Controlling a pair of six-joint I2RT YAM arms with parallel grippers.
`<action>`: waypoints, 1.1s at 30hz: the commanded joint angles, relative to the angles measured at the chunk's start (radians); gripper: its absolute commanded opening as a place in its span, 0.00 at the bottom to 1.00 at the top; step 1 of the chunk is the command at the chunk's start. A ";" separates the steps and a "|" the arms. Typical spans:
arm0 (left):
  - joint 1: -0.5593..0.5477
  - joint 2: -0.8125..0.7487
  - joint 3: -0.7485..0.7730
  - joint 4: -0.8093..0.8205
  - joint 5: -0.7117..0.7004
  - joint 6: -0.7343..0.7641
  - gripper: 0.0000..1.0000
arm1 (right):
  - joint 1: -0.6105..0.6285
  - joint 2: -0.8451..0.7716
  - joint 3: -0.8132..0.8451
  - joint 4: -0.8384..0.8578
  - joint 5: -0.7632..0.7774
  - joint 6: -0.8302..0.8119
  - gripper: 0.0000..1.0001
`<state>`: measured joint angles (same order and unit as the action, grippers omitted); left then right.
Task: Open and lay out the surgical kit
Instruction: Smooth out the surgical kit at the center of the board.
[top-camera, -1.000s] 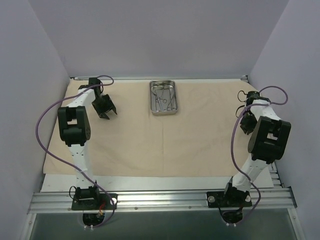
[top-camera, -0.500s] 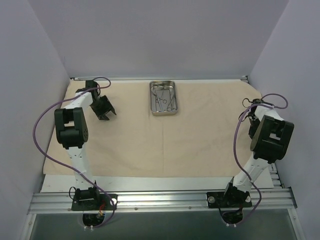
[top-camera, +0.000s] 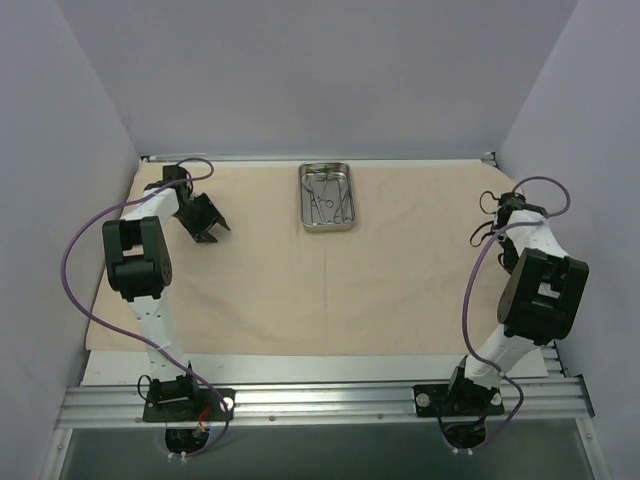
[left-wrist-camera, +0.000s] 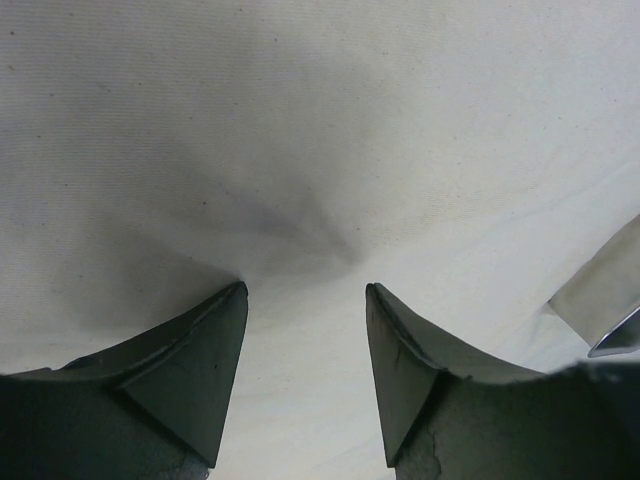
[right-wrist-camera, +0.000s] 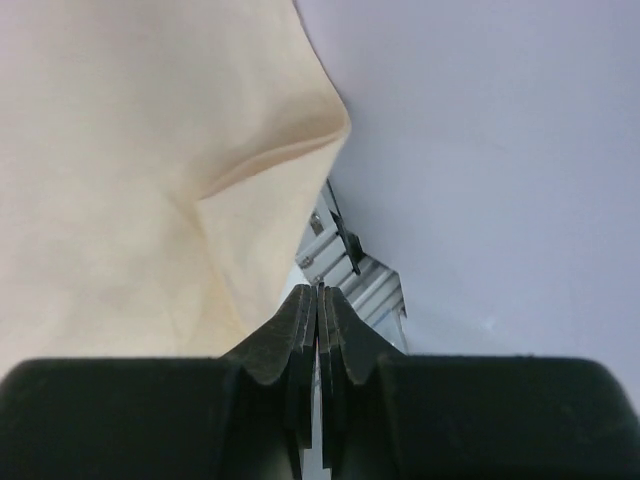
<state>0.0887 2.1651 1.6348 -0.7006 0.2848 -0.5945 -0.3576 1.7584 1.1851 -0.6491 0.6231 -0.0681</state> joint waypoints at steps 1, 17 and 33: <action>0.002 -0.010 -0.032 -0.031 -0.067 0.022 0.62 | 0.086 -0.085 0.002 0.003 -0.053 -0.082 0.00; 0.006 -0.005 -0.049 -0.034 -0.052 0.018 0.62 | 0.036 0.103 -0.098 -0.021 -0.061 -0.110 0.00; 0.017 -0.004 -0.075 -0.025 -0.022 0.015 0.62 | -0.109 -0.113 -0.037 -0.031 0.117 -0.104 0.00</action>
<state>0.0975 2.1521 1.6047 -0.6762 0.3035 -0.5957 -0.4885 1.6268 0.9802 -0.6411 0.7593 -0.2733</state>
